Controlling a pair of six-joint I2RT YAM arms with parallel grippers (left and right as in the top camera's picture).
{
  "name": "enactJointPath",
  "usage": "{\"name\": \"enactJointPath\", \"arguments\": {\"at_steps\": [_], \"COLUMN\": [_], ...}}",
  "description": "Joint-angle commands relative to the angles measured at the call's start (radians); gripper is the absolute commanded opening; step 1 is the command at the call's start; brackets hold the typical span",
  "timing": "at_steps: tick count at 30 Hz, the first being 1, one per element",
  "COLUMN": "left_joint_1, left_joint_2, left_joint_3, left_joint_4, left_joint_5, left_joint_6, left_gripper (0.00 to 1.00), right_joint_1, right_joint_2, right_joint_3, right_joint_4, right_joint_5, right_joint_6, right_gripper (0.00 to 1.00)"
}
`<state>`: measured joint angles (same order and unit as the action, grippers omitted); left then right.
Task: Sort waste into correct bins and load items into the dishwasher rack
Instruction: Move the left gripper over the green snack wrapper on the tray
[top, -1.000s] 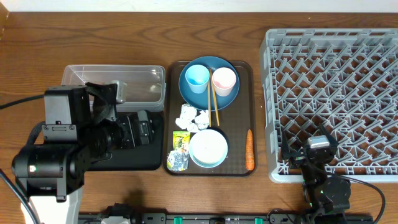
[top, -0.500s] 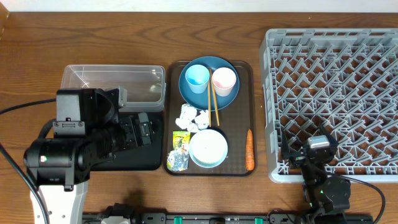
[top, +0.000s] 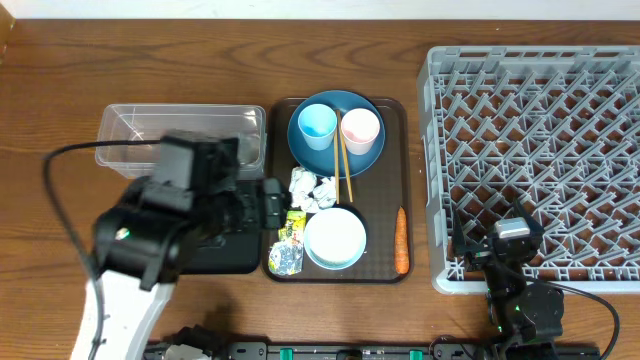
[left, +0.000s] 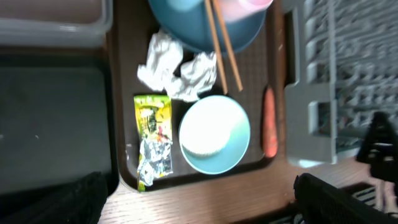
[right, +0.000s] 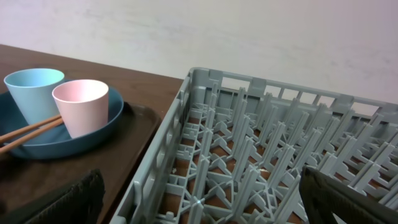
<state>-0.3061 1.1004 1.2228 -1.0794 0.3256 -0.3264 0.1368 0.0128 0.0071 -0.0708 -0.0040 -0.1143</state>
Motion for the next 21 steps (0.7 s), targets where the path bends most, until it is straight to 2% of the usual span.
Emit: {"name": "enactJointPath", "arguments": {"at_steps": [1, 3, 4, 6, 11, 16, 21], "left_joint_1": [-0.014, -0.014, -0.014, -0.014, -0.014, -0.014, -0.014], "left_joint_2": [0.039, 0.058, 0.067, 0.087, 0.129, 0.152, 0.174], "left_joint_3": [-0.005, -0.005, -0.006, -0.008, -0.097, -0.278, -0.356], "left_joint_4": [0.008, -0.014, -0.024, -0.071, -0.121, 0.009, 0.095], "left_joint_5": [-0.05, -0.051, -0.05, -0.051, -0.05, -0.05, -0.05], "left_joint_6": [-0.035, -0.014, -0.011, -0.012, -0.044, -0.138, -0.143], "left_gripper": [0.98, 0.97, 0.82, 0.71, 0.64, 0.61, 0.6], "right_joint_1": [0.006, 0.006, 0.006, 0.007, 0.007, 0.007, 0.006], "right_joint_2": [0.0, 0.0, 0.0, 0.0, 0.0, 0.0, 0.0], "right_joint_3": [-0.002, -0.002, -0.002, -0.002, -0.002, -0.002, -0.002], "right_joint_4": [-0.004, -0.004, -0.004, -0.004, -0.004, -0.004, -0.004], "right_joint_5": [0.0, 0.0, 0.0, 0.0, 0.0, 0.0, 0.0], "right_joint_6": [-0.006, -0.006, -0.006, -0.006, -0.006, -0.006, -0.006], "right_gripper": [0.99, 0.99, 0.99, 0.99, 0.99, 0.99, 0.99]}}
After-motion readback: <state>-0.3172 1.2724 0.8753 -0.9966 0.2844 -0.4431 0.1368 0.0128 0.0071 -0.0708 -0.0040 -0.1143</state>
